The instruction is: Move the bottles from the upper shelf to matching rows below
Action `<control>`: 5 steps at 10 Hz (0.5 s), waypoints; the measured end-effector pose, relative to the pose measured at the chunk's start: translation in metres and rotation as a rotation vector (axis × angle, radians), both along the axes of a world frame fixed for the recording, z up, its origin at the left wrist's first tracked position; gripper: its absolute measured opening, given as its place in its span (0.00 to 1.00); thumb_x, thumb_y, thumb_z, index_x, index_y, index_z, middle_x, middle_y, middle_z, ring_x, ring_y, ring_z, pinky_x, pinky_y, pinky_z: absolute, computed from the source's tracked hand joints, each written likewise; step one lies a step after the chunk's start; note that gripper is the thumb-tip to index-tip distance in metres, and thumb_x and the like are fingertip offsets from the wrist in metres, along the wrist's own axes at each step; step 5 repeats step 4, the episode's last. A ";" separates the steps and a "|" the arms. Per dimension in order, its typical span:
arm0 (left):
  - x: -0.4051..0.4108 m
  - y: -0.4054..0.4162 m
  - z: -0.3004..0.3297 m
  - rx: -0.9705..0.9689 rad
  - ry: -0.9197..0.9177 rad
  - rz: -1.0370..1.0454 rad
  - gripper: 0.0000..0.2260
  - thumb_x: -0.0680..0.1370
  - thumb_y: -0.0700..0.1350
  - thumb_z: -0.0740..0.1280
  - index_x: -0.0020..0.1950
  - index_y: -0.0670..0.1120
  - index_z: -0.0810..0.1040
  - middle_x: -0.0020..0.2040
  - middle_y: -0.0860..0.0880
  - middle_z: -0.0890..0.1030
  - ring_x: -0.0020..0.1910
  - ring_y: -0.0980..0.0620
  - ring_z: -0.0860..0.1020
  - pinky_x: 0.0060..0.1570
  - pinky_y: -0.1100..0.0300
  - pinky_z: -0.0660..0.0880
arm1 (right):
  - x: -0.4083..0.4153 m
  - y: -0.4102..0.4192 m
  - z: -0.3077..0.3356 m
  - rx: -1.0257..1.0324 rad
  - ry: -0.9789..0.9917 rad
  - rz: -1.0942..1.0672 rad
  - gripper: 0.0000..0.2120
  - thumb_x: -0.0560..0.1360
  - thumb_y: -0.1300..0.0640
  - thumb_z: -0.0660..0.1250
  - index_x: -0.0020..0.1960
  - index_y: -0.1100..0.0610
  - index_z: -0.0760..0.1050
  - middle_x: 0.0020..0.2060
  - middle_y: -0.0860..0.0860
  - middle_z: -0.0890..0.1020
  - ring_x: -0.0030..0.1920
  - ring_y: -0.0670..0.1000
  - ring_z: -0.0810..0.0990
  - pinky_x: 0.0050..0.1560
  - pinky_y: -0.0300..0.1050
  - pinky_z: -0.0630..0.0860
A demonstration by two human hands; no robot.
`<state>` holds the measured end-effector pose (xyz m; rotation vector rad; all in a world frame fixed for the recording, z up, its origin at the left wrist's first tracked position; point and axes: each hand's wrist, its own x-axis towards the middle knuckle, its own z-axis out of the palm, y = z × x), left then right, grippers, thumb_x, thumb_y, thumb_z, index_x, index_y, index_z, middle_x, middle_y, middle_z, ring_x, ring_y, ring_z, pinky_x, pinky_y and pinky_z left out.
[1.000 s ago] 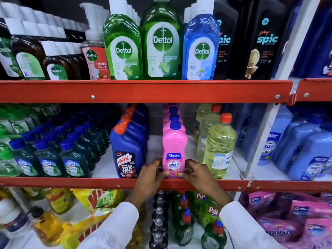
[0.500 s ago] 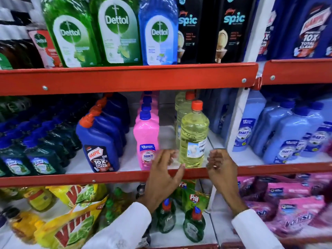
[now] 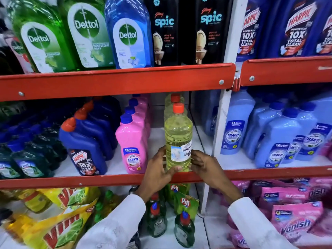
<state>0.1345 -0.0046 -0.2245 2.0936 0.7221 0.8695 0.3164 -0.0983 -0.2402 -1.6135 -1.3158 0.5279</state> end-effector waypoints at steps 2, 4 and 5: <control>-0.001 0.004 -0.003 -0.001 0.030 -0.009 0.32 0.72 0.47 0.78 0.73 0.45 0.69 0.61 0.56 0.81 0.59 0.61 0.81 0.53 0.81 0.71 | -0.003 -0.005 0.002 0.022 0.007 0.019 0.25 0.74 0.67 0.71 0.69 0.55 0.73 0.59 0.47 0.84 0.58 0.43 0.83 0.62 0.42 0.78; -0.014 0.005 0.003 0.111 0.051 0.073 0.35 0.73 0.56 0.75 0.76 0.48 0.67 0.69 0.52 0.80 0.64 0.56 0.79 0.68 0.59 0.76 | -0.023 -0.035 0.021 0.153 0.048 -0.276 0.23 0.71 0.66 0.74 0.63 0.51 0.78 0.54 0.50 0.86 0.51 0.43 0.85 0.55 0.42 0.82; -0.014 0.005 0.003 0.111 0.051 0.073 0.35 0.73 0.56 0.75 0.76 0.48 0.67 0.69 0.52 0.80 0.64 0.56 0.79 0.68 0.59 0.76 | -0.023 -0.035 0.021 0.153 0.048 -0.276 0.23 0.71 0.66 0.74 0.63 0.51 0.78 0.54 0.50 0.86 0.51 0.43 0.85 0.55 0.42 0.82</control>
